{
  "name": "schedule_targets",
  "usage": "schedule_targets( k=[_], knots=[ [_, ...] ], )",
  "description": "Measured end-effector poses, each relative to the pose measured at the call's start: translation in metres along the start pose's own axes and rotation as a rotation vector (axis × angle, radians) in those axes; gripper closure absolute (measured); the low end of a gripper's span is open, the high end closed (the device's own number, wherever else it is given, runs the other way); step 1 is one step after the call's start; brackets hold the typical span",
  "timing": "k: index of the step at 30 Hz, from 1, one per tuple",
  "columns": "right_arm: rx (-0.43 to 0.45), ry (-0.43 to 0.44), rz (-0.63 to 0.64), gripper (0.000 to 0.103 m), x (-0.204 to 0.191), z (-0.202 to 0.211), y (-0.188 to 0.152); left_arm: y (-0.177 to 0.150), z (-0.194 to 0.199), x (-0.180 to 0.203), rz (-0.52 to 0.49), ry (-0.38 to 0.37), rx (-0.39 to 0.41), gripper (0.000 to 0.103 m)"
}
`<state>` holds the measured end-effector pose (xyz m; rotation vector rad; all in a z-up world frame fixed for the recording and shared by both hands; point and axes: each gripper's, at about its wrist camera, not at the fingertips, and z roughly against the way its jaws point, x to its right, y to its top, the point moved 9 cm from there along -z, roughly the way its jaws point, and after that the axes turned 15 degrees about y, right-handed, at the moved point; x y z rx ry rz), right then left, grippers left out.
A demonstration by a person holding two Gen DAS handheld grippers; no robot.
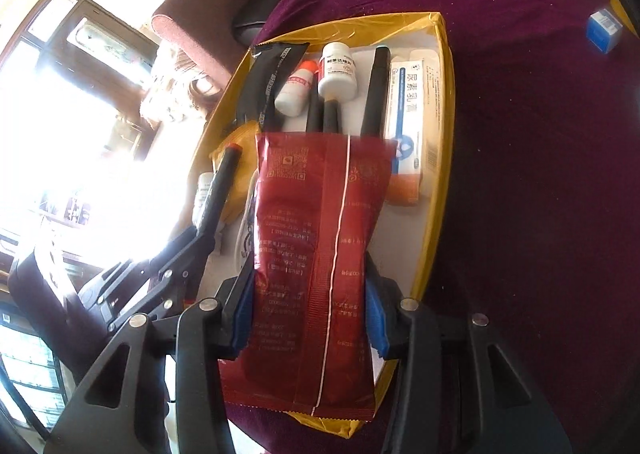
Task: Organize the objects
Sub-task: 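Lower the red packet and red-capped marker into the tray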
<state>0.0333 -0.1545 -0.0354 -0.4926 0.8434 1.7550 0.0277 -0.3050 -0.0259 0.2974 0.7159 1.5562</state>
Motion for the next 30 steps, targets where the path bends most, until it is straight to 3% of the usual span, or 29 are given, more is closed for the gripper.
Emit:
schedule_targets(
  k=[10, 12, 14, 22, 30],
  knots=[
    [-0.008, -0.061, -0.016, 0.059, 0.003, -0.023, 0.009, -0.001, 0.028, -0.028, 0.062, -0.024, 0.042, 0.087],
    [-0.019, -0.072, -0.001, 0.059, -0.002, -0.026, 0.006, 0.002, 0.033, -0.031, 0.072, -0.025, 0.053, 0.074],
    [-0.032, -0.067, 0.008, 0.059, -0.006, -0.028, 0.000, 0.006, 0.040, -0.033, 0.085, -0.023, 0.068, 0.067],
    [-0.013, -0.102, 0.031, 0.051, 0.000, -0.022, -0.002, 0.010, 0.047, -0.022, 0.065, -0.009, 0.066, 0.067],
    [0.158, -0.124, 0.197, 0.051, -0.028, 0.049, 0.019, 0.024, 0.080, -0.012, 0.062, -0.025, 0.087, 0.064]
  ],
)
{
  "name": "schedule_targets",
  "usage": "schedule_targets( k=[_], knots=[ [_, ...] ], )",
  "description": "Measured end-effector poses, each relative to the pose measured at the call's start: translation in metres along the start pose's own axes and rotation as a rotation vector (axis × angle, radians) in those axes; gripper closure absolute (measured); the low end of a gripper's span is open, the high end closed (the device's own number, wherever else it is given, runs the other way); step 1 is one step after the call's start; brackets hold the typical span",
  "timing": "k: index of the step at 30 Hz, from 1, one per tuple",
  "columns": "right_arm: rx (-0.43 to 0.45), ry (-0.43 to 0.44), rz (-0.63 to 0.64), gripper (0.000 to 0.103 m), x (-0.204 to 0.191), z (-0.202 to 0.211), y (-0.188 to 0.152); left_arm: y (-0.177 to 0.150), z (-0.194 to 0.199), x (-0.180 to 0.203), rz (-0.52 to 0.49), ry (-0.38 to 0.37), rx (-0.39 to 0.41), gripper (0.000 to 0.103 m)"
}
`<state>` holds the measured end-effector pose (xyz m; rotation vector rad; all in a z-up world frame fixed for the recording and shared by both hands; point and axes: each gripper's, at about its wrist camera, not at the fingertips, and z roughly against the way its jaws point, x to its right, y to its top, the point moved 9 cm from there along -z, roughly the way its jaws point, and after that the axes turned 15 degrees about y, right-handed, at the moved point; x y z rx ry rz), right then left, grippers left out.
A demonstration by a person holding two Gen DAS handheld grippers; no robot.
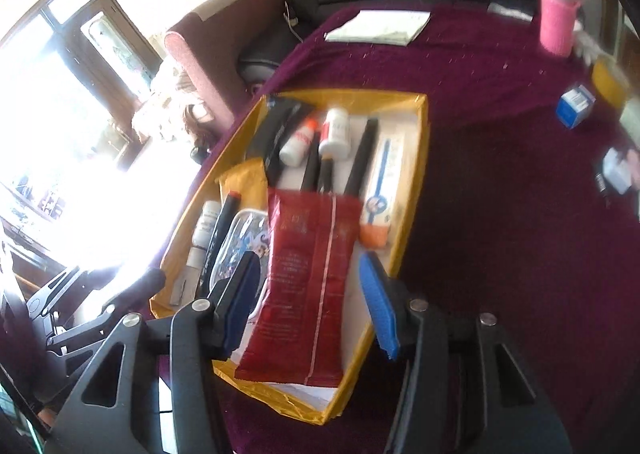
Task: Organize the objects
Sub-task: 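Lower the red packet and red-capped marker into the tray, then swing both open tools away from the tray toward the loose table items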
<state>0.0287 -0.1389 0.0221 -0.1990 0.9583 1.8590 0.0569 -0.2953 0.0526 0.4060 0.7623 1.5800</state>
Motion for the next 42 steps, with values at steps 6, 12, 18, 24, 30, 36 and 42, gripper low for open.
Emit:
schedule_targets(
  k=[6, 12, 18, 24, 30, 36, 42],
  knots=[
    [0.138, -0.110, 0.060, 0.052, 0.016, 0.118, 0.028, 0.050, 0.084, 0.009, 0.082, -0.174, 0.100, 0.064],
    [0.302, -0.194, -0.011, 0.052, 0.043, 0.297, 0.051, 0.118, 0.187, 0.023, 0.150, -0.292, 0.196, 0.064],
    [0.475, -0.413, -0.052, 0.052, 0.045, 0.492, 0.084, 0.193, 0.321, 0.039, 0.179, -0.384, 0.332, 0.064],
    [0.685, -0.859, -0.127, 0.050, 0.029, 0.724, 0.087, 0.274, 0.463, 0.014, 0.221, -0.229, 0.623, 0.054],
    [0.595, -1.404, -0.123, 0.028, 0.002, 0.845, 0.055, 0.325, 0.510, 0.013, 0.231, -0.142, 0.666, 0.037],
    [0.477, -1.594, -0.101, 0.022, 0.013, 0.858, 0.034, 0.332, 0.476, 0.068, 0.189, -0.193, 0.641, 0.010],
    [0.328, -1.380, -0.076, 0.021, 0.096, 0.742, 0.009, 0.295, 0.389, 0.190, -0.079, -0.247, 0.559, 0.010]
  ],
)
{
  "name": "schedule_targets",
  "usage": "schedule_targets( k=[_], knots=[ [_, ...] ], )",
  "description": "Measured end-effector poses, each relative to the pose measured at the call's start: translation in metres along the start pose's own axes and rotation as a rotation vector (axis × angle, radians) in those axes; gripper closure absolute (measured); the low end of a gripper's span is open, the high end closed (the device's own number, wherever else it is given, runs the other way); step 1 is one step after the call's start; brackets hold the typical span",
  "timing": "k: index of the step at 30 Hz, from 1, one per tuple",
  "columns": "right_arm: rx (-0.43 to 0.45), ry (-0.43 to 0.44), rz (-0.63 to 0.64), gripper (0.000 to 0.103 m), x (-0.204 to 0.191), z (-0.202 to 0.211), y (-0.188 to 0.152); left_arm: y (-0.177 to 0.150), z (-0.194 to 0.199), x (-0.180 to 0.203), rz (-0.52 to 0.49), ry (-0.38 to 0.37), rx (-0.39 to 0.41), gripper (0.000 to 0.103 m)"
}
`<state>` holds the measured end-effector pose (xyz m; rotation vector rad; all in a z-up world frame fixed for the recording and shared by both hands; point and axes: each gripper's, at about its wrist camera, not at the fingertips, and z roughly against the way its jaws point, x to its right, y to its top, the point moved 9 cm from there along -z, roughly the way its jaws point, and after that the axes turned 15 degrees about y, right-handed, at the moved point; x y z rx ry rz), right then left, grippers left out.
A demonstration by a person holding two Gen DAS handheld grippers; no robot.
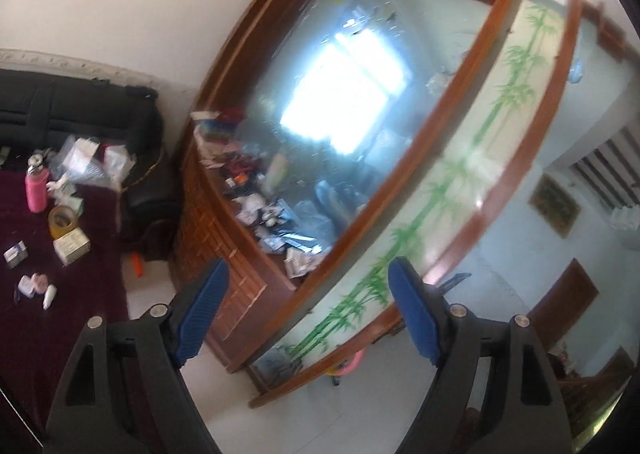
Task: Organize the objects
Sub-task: 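Swing both open tools away from the tray toward the loose table items, then grasp the blue-and-white barcode medicine box with the right tool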
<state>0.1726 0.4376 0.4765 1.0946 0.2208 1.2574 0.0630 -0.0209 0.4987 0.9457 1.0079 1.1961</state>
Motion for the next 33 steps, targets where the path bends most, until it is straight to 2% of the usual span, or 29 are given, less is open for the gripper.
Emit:
schedule_targets(
  k=[2, 5, 10, 13, 14, 16, 19, 25, 29, 33],
  knots=[
    [-0.044, 0.109, 0.039, 0.021, -0.052, -0.031, -0.034, -0.041, -0.031, 0.033, -0.052, -0.060, -0.050, 0.010],
    [-0.133, 0.280, 0.079, 0.021, -0.132, -0.081, -0.091, -0.110, -0.083, 0.060, -0.098, -0.096, -0.155, 0.010],
    [-0.282, 0.642, 0.042, 0.022, -0.272, -0.150, -0.173, -0.251, -0.173, 0.081, -0.080, -0.176, -0.380, 0.010],
    [-0.296, 0.782, 0.030, 0.022, -0.337, -0.180, -0.187, -0.333, -0.228, 0.076, -0.026, -0.155, -0.528, 0.015],
    [-0.292, 0.812, 0.025, 0.022, -0.357, -0.191, -0.185, -0.353, -0.242, 0.071, -0.011, -0.133, -0.568, 0.019],
    [-0.293, 0.853, 0.027, 0.022, -0.394, -0.212, -0.176, -0.387, -0.267, 0.063, 0.013, -0.088, -0.636, 0.020],
    [-0.320, 0.891, -0.001, 0.022, -0.439, -0.240, -0.157, -0.406, -0.276, 0.054, 0.007, -0.070, -0.661, 0.020],
    [-0.355, 0.921, -0.022, 0.023, -0.498, -0.304, -0.113, -0.401, -0.282, 0.041, -0.039, -0.038, -0.615, 0.020],
    [-0.476, 1.004, -0.158, 0.022, -0.536, -0.345, -0.096, -0.401, -0.292, 0.026, -0.015, 0.000, -0.621, 0.019],
    [-0.576, 1.009, -0.324, 0.022, -0.565, -0.379, -0.089, -0.405, -0.295, 0.009, 0.032, 0.021, -0.627, 0.019]
  ],
)
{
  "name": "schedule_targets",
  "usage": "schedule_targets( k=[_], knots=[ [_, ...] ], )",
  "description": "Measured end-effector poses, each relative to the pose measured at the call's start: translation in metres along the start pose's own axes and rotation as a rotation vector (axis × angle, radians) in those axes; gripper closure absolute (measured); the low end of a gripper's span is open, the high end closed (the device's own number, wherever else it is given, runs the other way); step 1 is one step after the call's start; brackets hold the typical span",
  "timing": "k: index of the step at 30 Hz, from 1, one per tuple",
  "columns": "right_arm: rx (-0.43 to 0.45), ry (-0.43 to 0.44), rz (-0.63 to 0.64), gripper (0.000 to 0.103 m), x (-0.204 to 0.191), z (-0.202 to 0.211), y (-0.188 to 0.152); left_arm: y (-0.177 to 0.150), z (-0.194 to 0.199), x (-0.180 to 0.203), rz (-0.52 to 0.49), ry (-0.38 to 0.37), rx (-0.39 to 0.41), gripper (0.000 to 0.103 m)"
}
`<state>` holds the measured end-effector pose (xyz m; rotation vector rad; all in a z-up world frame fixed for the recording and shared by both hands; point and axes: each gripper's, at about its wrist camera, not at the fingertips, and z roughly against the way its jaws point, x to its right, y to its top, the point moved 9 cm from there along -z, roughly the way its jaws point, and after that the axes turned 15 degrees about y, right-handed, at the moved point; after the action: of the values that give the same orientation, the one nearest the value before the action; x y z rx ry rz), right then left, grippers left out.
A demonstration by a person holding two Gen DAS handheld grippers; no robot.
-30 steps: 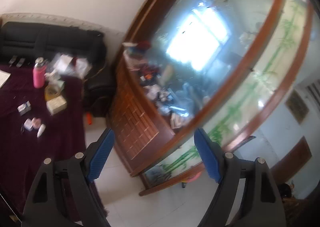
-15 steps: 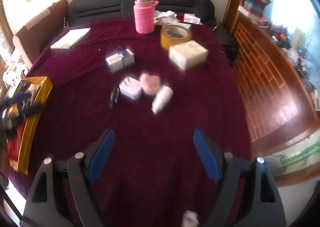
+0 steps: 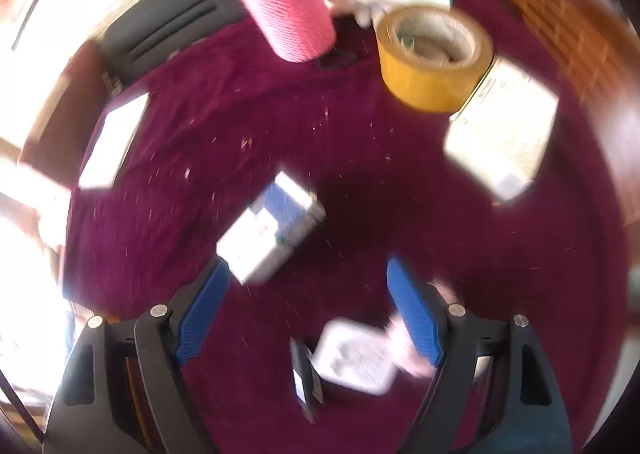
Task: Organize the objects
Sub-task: 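Grasp the blue-and-white barcode medicine box with the right tool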
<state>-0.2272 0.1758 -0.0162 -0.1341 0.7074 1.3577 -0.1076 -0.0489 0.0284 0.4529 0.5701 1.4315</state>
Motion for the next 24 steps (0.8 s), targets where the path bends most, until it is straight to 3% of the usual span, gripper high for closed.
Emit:
schedule_targets(
  k=[7, 8, 9, 10, 14, 19, 24],
  knots=[
    [-0.046, -0.029, -0.047, 0.022, -0.014, -0.054, 0.014, 0.002, -0.002, -0.017, 0.017, 0.035, -0.001, 0.019],
    [-0.055, -0.054, -0.041, 0.030, -0.015, -0.061, 0.015, 0.003, -0.003, -0.019, 0.021, 0.039, -0.004, 0.019],
    [-0.073, -0.077, -0.030, 0.058, -0.016, -0.067, 0.012, 0.004, -0.003, -0.019, 0.024, 0.040, -0.007, 0.019],
    [-0.099, -0.091, -0.017, 0.073, -0.016, -0.072, 0.009, 0.004, -0.003, -0.019, 0.024, 0.039, -0.011, 0.019],
    [-0.116, -0.148, 0.104, 0.072, -0.021, -0.058, -0.011, 0.011, 0.002, -0.006, -0.032, 0.037, -0.002, 0.019],
    [-0.031, -0.145, 0.216, 0.072, -0.019, 0.021, -0.035, 0.024, -0.003, 0.036, -0.136, 0.062, 0.028, 0.019],
    [0.030, -0.109, 0.224, 0.072, 0.004, 0.090, -0.059, 0.029, -0.046, 0.090, -0.179, 0.078, -0.030, 0.019]
  ],
)
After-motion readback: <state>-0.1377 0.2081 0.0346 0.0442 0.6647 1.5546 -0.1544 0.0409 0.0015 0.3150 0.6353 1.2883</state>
